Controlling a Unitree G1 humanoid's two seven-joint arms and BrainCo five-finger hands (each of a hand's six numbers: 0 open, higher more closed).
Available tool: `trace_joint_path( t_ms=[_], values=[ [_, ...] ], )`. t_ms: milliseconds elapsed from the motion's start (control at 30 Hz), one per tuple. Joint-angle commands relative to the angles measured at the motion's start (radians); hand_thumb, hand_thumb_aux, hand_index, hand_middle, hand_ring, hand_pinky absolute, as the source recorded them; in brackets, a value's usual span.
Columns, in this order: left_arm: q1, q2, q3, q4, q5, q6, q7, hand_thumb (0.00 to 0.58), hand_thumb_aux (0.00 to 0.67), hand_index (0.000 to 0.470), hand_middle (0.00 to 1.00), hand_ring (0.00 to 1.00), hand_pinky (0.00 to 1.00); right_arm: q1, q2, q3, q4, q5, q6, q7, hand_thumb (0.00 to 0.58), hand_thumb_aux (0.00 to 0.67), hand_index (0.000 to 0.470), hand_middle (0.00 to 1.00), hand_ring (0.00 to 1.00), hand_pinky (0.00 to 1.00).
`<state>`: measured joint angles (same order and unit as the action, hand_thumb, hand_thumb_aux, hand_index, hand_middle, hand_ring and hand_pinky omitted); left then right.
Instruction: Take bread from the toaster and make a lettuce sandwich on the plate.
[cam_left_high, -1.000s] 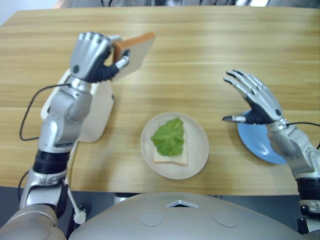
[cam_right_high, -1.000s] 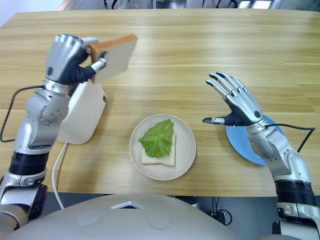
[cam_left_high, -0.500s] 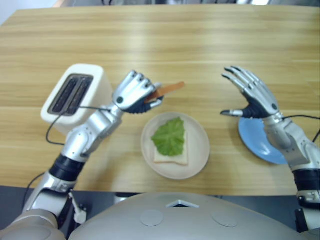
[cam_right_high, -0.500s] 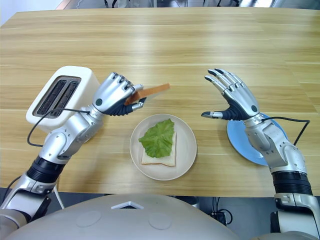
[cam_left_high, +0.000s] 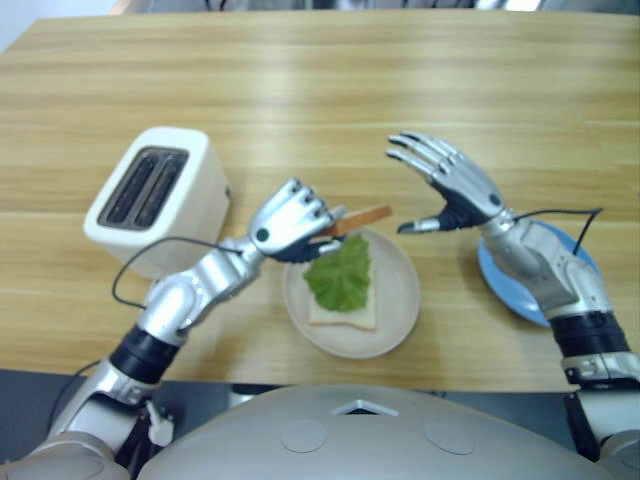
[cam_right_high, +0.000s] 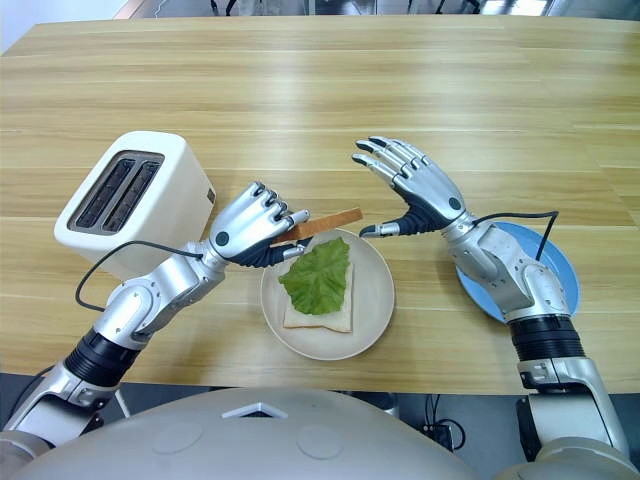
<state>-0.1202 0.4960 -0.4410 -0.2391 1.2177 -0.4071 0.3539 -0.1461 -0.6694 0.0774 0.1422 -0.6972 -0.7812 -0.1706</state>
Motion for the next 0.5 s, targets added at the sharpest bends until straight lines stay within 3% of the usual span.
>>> trace_joint_path(
  t_ms=[33, 500],
  values=[
    [0.011, 0.016, -0.028, 0.020, 0.048, -0.005, 0.023, 0.580, 0.670, 0.460, 1.00, 1.00, 1.00, -0.002, 0.008, 0.034, -0.021, 0.000, -0.014, 0.029, 0.000, 0.000, 0.000, 0.00, 0.00, 0.00],
    [0.024, 0.018, -0.136, 0.093, 0.158, 0.013, 0.078, 0.580, 0.670, 0.460, 1.00, 1.00, 1.00, 0.056, -0.006, 0.081, -0.098, 0.053, -0.055, 0.126, 0.000, 0.000, 0.000, 0.00, 0.00, 0.00]
  ],
)
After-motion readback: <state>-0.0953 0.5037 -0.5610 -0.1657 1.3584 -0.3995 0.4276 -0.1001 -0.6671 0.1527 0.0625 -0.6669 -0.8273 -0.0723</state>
